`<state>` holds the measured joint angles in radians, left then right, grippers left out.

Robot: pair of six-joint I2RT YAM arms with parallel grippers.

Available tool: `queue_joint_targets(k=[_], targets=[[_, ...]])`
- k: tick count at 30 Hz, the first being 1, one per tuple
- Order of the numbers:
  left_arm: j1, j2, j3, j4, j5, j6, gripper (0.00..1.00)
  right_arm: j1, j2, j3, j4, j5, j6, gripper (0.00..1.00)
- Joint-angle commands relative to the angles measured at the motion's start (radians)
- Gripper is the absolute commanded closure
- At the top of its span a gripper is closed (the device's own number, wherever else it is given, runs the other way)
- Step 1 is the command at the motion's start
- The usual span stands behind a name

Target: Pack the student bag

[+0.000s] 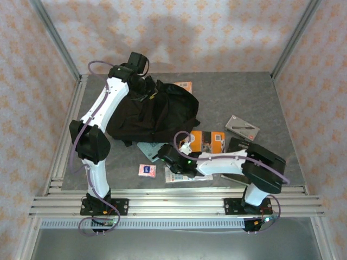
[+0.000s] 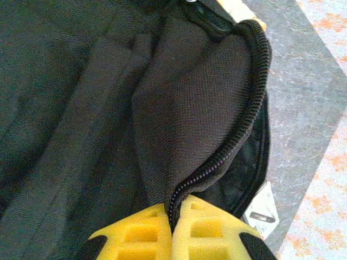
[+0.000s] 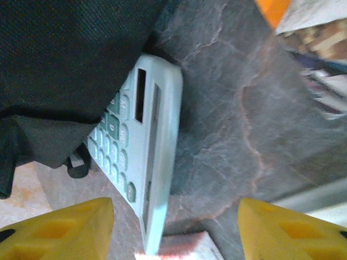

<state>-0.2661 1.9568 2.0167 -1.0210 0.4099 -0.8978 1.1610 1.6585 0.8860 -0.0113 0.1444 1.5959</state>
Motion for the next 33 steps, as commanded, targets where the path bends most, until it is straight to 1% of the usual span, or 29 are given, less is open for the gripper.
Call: queue_joint_targets(k=[1, 4, 6, 12, 15, 18, 19, 20, 22, 23, 24, 27, 33], targets=[[0.014, -0.039, -0.032, -0.026, -0.013, -0.028, 1.00, 0.003, 0.050, 0.022, 0.145, 0.105, 0.050, 0.42], [0.016, -0.039, -0.032, -0.029, -0.013, -0.019, 1.00, 0.004, 0.089, 0.047, 0.157, 0.105, 0.045, 0.51], [0.020, -0.070, -0.032, -0.033, -0.014, -0.016, 1.00, 0.003, 0.112, 0.055, 0.158, 0.094, 0.056, 0.58], [0.026, -0.077, -0.037, -0.024, -0.002, -0.020, 1.00, 0.003, 0.137, 0.005, 0.197, 0.092, 0.107, 0.80], [0.027, -0.080, -0.037, -0.017, 0.002, -0.018, 1.00, 0.001, 0.135, -0.021, 0.224, 0.110, 0.108, 0.86], [0.029, -0.082, -0.035, -0.013, 0.006, -0.013, 1.00, -0.007, 0.133, -0.030, 0.238, 0.111, 0.083, 0.88], [0.029, -0.082, -0.033, -0.011, 0.004, -0.010, 1.00, -0.012, 0.134, -0.031, 0.235, 0.106, 0.076, 0.86], [0.030, -0.084, -0.032, -0.012, 0.004, -0.008, 1.00, -0.016, 0.135, -0.027, 0.222, 0.100, 0.075, 0.81], [0.030, -0.084, -0.034, -0.013, 0.004, -0.004, 1.00, -0.026, 0.140, -0.021, 0.207, 0.079, 0.066, 0.65], [0.032, -0.085, -0.035, -0.013, 0.004, -0.003, 1.00, -0.032, 0.149, -0.019, 0.214, 0.063, 0.057, 0.61], [0.033, -0.085, -0.039, -0.011, 0.004, -0.003, 1.00, -0.037, 0.158, -0.019, 0.224, 0.046, 0.055, 0.60], [0.035, -0.087, -0.041, -0.010, 0.008, -0.002, 1.00, -0.049, 0.194, -0.024, 0.293, 0.007, 0.054, 0.61], [0.039, -0.090, -0.051, -0.007, 0.012, 0.000, 1.00, -0.059, 0.236, -0.013, 0.346, -0.028, 0.048, 0.79]])
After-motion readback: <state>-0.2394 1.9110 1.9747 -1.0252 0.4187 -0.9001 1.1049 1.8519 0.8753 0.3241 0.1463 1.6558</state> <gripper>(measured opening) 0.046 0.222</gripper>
